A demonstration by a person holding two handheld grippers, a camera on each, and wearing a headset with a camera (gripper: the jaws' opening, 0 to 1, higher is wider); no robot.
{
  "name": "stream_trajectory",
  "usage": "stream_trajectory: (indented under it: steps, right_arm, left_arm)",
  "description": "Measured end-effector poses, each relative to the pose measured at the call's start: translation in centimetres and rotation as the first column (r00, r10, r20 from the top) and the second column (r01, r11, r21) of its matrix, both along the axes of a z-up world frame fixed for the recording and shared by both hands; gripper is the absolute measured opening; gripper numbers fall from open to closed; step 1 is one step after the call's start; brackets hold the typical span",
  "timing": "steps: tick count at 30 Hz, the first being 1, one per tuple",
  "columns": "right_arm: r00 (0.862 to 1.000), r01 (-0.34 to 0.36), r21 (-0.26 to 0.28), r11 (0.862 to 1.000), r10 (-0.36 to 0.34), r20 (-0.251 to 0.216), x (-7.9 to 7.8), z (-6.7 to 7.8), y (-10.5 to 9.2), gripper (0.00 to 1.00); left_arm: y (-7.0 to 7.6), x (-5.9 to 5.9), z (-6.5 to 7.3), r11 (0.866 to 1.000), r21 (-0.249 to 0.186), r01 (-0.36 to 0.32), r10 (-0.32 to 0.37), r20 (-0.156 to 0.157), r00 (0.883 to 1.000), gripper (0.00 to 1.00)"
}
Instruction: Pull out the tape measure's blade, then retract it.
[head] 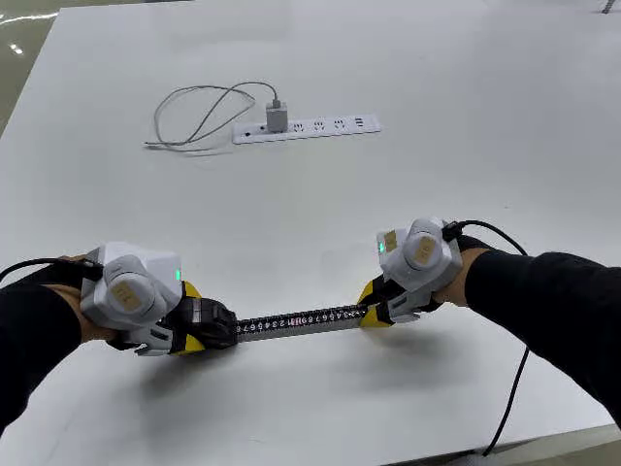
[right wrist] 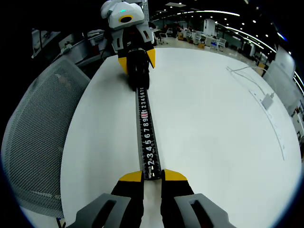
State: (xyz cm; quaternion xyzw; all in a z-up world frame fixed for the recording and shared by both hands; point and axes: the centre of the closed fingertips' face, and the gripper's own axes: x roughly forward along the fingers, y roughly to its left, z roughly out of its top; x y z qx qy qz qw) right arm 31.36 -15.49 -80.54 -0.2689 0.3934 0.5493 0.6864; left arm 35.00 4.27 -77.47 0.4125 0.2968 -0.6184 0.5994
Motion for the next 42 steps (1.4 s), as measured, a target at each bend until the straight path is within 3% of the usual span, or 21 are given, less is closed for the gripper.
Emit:
stream_trajectory:
  steps: [42]
  right_arm:
    - [1.0, 0.024, -0.015, 1.0, -0.024, -0.011, -0.4, 0.0, -2.1, 0.09]
  left_arm:
    - [-0.1, -0.4, 0.4, 1.0, -0.001, -0.001, 0.001, 0.0, 1.0, 0.31]
